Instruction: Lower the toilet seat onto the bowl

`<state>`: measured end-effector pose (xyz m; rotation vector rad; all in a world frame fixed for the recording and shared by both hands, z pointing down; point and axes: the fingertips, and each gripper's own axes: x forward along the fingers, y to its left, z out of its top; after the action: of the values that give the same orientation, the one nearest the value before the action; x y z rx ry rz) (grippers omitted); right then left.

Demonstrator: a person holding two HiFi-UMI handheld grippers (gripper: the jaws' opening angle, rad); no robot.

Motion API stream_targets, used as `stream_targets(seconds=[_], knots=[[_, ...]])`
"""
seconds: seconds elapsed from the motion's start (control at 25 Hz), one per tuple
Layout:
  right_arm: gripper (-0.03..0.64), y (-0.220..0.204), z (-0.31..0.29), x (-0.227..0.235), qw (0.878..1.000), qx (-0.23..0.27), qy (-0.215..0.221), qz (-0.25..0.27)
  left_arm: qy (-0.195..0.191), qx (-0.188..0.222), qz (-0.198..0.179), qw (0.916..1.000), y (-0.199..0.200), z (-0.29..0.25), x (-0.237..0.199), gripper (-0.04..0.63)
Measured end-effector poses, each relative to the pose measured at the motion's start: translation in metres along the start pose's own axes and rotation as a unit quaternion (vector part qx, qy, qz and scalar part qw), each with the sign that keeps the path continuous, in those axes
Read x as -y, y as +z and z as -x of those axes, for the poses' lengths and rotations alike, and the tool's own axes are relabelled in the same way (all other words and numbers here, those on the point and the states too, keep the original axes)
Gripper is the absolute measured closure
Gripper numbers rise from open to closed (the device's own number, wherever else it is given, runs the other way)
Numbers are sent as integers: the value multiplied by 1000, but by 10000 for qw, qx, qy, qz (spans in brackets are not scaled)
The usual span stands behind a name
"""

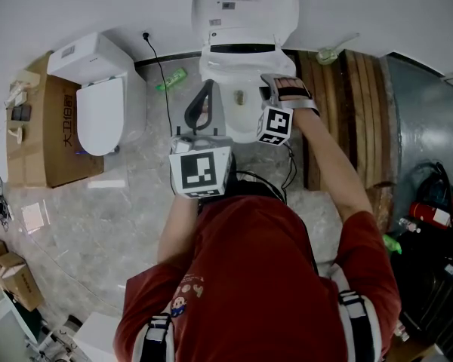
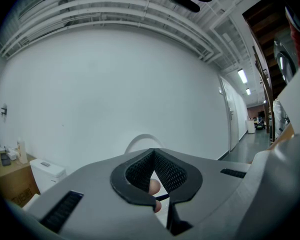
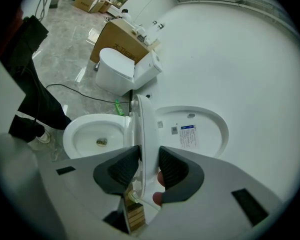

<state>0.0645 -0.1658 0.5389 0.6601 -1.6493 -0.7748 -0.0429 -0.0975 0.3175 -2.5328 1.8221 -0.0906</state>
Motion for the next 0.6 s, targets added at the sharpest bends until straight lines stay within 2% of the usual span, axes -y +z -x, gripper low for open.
stream_targets(seconds=[0.12, 0.28, 0.44, 0.6], knots=[[485, 0, 2, -15, 9999, 12, 117, 31, 24, 7, 61, 10000, -2, 2, 2, 584], [487, -1, 5, -33, 9995, 24, 307, 26, -17, -168, -61, 9998, -12, 7, 3, 584], [487, 0, 4, -50, 9986, 47, 523, 76, 88, -122, 149, 9998, -16, 6, -1, 584], [486, -1, 5, -71, 9967, 50, 797, 123, 23, -258, 22, 9997, -26, 5, -1, 584]])
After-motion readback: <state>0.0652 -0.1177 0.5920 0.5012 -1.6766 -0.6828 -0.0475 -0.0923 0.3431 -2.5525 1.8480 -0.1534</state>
